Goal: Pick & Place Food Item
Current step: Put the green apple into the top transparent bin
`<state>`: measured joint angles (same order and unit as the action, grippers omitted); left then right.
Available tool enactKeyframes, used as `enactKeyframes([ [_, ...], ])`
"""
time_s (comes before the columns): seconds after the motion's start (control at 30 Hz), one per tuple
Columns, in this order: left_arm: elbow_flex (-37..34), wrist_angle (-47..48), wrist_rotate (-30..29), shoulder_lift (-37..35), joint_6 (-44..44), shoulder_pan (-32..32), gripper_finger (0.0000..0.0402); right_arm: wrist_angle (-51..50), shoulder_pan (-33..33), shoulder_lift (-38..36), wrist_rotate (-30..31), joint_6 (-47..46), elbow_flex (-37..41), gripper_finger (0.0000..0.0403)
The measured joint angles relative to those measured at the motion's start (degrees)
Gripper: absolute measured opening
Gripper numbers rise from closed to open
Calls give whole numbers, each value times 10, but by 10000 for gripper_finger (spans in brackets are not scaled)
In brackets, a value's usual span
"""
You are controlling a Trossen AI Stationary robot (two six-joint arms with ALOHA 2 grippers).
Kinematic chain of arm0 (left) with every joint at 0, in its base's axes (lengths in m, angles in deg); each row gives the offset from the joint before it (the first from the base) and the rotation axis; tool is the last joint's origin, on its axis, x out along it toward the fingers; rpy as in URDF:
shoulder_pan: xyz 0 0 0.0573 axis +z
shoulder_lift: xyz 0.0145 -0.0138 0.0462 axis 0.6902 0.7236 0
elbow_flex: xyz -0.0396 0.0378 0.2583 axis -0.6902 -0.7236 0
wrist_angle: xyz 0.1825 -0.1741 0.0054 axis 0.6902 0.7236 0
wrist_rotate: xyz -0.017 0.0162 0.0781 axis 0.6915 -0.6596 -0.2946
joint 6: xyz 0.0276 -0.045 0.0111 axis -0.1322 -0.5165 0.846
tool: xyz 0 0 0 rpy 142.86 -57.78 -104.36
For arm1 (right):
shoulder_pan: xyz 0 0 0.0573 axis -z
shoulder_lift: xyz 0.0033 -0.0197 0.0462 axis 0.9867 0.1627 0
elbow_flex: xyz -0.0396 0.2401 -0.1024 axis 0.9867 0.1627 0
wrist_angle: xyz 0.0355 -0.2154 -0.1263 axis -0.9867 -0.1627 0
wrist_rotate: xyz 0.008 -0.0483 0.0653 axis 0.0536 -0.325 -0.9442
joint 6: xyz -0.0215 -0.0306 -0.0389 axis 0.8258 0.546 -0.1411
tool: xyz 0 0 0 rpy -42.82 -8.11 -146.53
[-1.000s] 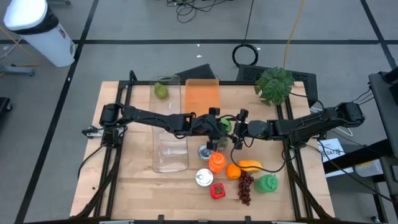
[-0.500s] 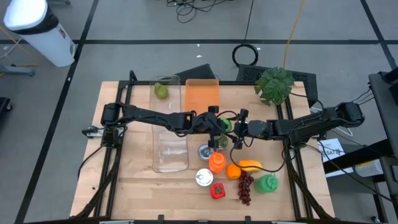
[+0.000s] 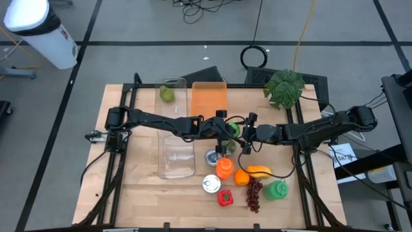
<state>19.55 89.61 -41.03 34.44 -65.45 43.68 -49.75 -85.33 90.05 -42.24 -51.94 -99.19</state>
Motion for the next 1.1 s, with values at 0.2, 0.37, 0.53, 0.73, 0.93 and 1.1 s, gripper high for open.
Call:
enactKeyframes([
  [0.2, 0, -2, -4, -4, 2, -1, 5, 1, 0, 0, 0, -2, 0, 298],
  [0.37, -1, 14, -47, -26, -1, -10, 3, 9, 0, -1, -1, -8, 0, 313],
  [0.53, -1, 21, -85, -54, -11, -16, 2, 11, -2, -1, -6, -9, 0, 337],
  [0.73, -1, 67, -52, -64, -9, -21, 2, 25, -8, -1, -3, -8, 0, 344],
  [0.93, -1, 69, -96, -57, -61, -32, 55, 23, -7, -1, -3, -7, 0, 326],
  [1.1, -1, 74, -119, -57, -93, -25, 137, 5, -7, -1, -1, -16, 0, 321],
])
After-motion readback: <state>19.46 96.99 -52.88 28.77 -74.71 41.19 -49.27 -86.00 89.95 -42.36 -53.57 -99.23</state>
